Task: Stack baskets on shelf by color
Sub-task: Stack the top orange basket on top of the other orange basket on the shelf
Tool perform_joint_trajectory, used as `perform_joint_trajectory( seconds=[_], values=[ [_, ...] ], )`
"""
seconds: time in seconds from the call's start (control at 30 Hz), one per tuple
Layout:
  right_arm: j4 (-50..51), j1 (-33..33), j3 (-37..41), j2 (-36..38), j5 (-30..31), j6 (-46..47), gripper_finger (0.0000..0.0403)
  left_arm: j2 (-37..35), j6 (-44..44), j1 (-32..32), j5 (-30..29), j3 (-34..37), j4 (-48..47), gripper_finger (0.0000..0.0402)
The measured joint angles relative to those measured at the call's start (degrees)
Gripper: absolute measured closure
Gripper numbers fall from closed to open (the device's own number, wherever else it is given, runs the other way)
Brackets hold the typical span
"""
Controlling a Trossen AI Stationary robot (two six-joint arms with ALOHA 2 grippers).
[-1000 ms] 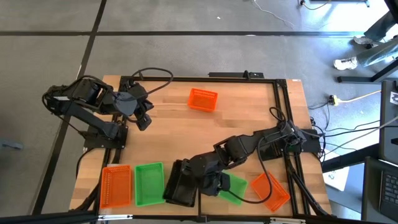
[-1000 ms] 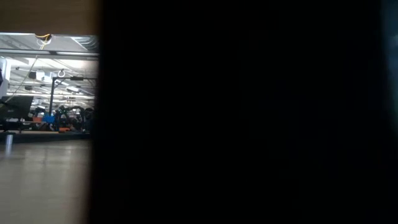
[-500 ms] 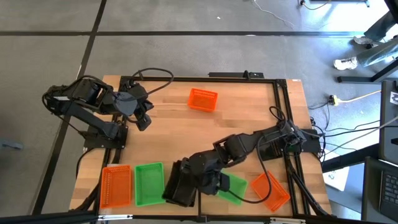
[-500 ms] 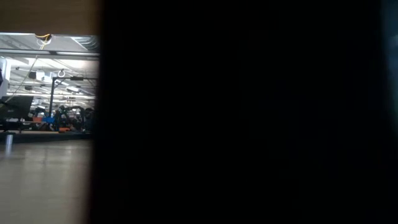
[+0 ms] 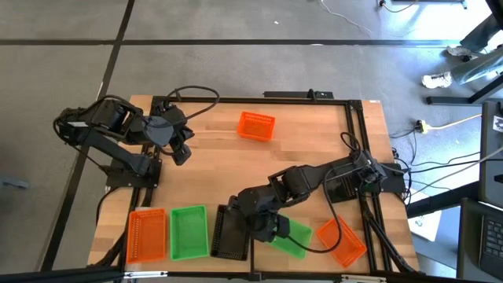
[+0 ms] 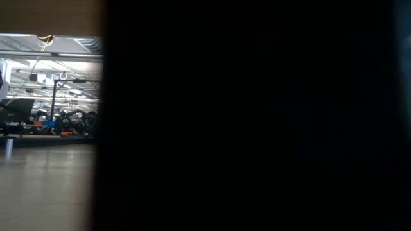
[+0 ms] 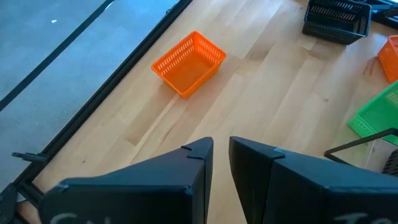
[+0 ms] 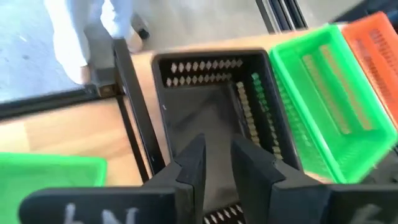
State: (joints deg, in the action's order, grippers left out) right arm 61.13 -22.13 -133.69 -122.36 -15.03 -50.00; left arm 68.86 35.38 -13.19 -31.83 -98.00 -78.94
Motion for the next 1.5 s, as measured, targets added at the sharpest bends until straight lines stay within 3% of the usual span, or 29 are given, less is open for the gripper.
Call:
perform_joint_trajectory(
  seconds=[0.23, 0.4, 0.8, 1.0, 1.2, 1.3, 1.5],
  values=[
    [1.10, 0.12, -1.07, 2.97, 6.30, 1.84, 0.0330, 0.00, 0.07, 0.01, 0.00, 0.00, 0.00, 0.0357],
    [2.32, 1.86, -1.25, 6.56, 7.92, 10.04, 0.0330, 0.00, 0.11, 0.00, 0.00, 0.00, 0.04, 0.0357],
    [20.32, 15.19, -1.36, 11.69, 7.24, 19.67, 0.0331, 0.02, 1.03, 0.06, -2.75, 0.00, 0.07, 0.0357],
    [26.61, 23.19, 1.41, 11.60, -0.29, 22.30, 0.0331, 0.02, 2.15, 0.06, -3.61, 0.00, 0.07, 0.0357],
    [29.06, 29.01, 6.34, 11.56, -1.22, 21.16, 0.0331, 0.02, 4.98, 0.06, -3.63, 0.00, 0.07, 0.0357],
    [28.79, 32.03, 10.50, 12.34, -2.29, 20.77, 0.0331, 0.02, 5.17, 0.06, -3.63, 0.00, 0.07, 0.0357],
    [27.02, 36.81, 21.72, 16.15, -10.86, 17.94, 0.0331, 0.02, 6.21, 0.06, -3.67, 0.00, 0.02, 0.0357]
  ],
)
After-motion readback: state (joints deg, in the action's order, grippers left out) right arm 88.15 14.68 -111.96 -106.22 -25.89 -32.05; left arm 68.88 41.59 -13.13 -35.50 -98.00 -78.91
